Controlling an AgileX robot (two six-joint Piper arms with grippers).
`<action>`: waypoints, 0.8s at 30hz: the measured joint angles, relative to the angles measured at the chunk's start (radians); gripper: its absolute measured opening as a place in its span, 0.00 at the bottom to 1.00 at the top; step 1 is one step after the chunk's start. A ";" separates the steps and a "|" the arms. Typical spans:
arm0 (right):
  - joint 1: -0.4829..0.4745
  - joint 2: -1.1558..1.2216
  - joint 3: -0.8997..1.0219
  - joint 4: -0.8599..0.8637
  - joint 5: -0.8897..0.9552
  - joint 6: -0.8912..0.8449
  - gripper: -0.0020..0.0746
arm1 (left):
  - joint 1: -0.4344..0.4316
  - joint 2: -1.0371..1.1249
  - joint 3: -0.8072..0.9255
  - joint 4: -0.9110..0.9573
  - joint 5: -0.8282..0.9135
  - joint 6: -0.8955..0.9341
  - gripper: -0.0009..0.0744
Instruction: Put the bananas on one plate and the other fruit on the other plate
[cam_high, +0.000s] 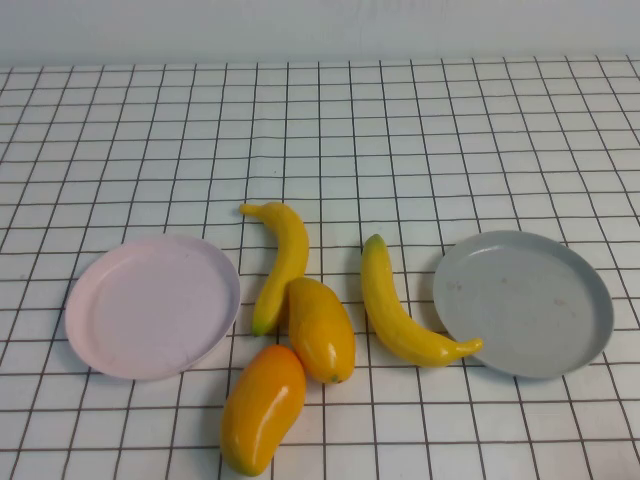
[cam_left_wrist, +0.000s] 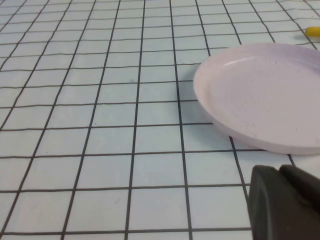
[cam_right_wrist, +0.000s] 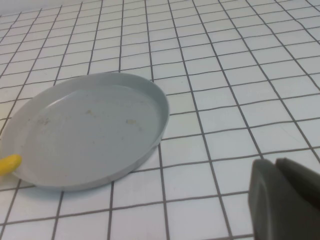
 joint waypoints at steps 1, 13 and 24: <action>0.000 0.000 0.000 0.000 0.000 0.000 0.01 | 0.000 0.000 0.000 0.000 0.000 0.000 0.01; 0.000 0.000 0.000 0.000 0.000 0.000 0.01 | 0.000 0.000 0.000 -0.048 0.000 -0.002 0.01; 0.000 0.000 0.000 0.000 0.000 0.000 0.01 | 0.000 0.000 0.000 -0.591 -0.149 -0.021 0.01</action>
